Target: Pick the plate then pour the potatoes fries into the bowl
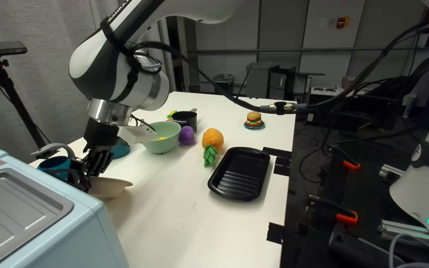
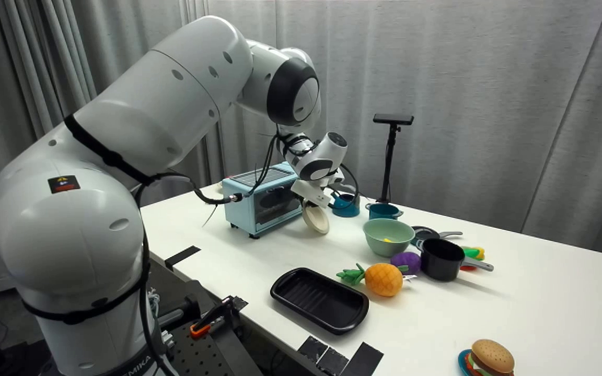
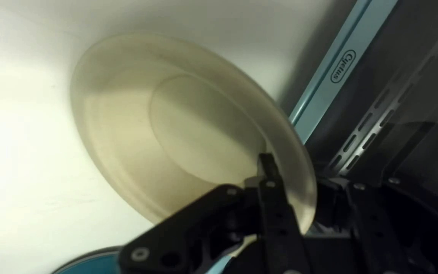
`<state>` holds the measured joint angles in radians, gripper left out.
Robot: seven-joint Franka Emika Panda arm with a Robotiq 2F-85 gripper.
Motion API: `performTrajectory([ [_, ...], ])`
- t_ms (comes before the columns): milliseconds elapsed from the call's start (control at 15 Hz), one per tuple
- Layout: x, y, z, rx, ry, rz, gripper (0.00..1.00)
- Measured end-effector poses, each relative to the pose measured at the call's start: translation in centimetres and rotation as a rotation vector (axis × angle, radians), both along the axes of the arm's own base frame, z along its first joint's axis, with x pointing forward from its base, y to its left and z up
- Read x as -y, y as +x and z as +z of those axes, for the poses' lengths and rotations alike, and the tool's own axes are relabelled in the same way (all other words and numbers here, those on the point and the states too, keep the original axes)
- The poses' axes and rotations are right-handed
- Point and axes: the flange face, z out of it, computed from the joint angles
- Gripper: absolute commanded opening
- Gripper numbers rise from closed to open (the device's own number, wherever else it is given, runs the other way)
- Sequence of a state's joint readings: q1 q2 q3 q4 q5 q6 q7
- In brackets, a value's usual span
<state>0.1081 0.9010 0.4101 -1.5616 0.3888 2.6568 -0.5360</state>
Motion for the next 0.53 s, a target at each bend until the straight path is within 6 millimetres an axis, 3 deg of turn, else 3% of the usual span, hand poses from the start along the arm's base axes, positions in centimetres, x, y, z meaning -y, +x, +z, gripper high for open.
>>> performTrajectory([
  [533, 1.5, -0.1, -1.4, 0.118, -0.091, 0.047, 0.01],
])
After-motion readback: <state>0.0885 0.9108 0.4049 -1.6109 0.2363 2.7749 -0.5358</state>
